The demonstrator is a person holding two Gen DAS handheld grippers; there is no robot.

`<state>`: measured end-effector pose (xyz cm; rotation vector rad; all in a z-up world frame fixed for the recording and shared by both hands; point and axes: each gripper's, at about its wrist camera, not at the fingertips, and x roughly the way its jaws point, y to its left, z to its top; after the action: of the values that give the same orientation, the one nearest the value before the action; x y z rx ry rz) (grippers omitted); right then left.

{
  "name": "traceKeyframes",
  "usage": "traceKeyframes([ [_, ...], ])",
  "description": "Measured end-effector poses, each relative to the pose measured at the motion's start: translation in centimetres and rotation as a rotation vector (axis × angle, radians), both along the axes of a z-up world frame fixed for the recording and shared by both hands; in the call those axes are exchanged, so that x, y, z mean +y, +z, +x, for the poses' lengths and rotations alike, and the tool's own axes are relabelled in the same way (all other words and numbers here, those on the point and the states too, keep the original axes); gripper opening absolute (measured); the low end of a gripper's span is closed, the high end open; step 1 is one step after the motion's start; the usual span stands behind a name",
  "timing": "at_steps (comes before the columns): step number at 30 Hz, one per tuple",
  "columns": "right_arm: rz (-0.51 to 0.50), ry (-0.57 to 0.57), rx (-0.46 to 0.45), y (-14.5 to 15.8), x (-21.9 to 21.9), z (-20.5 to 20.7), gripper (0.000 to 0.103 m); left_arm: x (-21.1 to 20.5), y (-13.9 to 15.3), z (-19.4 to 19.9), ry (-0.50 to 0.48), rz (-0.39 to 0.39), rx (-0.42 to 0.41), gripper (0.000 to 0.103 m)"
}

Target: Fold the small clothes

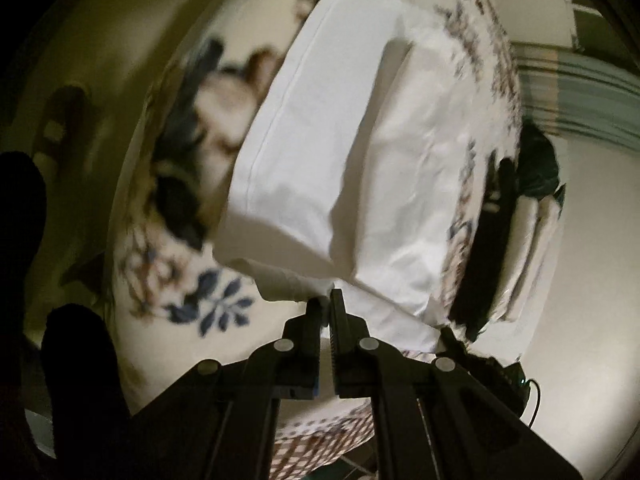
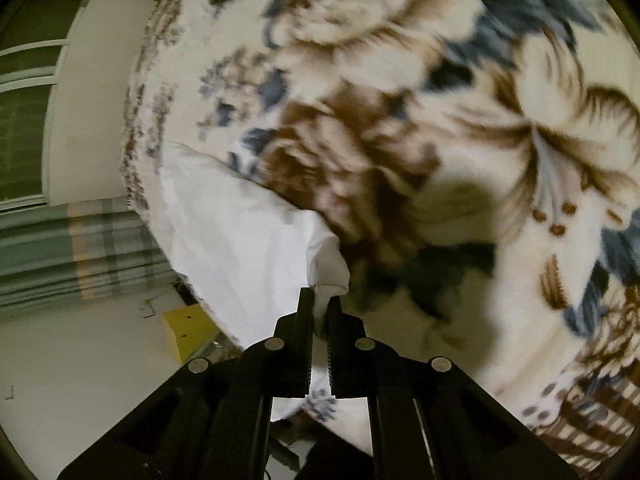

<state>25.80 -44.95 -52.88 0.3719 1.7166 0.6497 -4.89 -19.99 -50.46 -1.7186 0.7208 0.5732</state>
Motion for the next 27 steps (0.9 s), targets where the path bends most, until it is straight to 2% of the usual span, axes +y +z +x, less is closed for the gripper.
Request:
traceKeyframes([
  [5,0.044,0.047,-0.042,4.0,3.8,0.7,0.006,3.9,2.7,0.2,0.049,0.059,-0.069,0.002],
  [9,0.058,0.085,-0.085,6.0,8.9,1.6,0.006,8.0,3.7,1.2,0.082,0.107,-0.111,0.002],
  [13,0.066,0.114,-0.11,7.0,15.8,2.9,0.006,13.4,3.3,2.9,0.111,0.139,-0.111,0.002],
  [15,0.057,0.149,-0.139,7.3,20.6,3.5,0.006,16.1,3.0,3.0,0.115,0.166,-0.098,0.002],
  [18,0.034,0.195,-0.16,6.8,27.6,4.0,0.005,20.9,1.8,3.5,0.132,0.193,-0.067,0.002],
  [23,-0.043,0.262,-0.194,4.6,37.7,5.1,0.005,26.9,-1.0,5.2,0.134,0.193,-0.024,0.002],
  [27,-0.128,0.295,-0.206,1.7,42.5,5.8,0.005,30.4,-4.2,7.2,0.097,0.143,0.005,0.003],
])
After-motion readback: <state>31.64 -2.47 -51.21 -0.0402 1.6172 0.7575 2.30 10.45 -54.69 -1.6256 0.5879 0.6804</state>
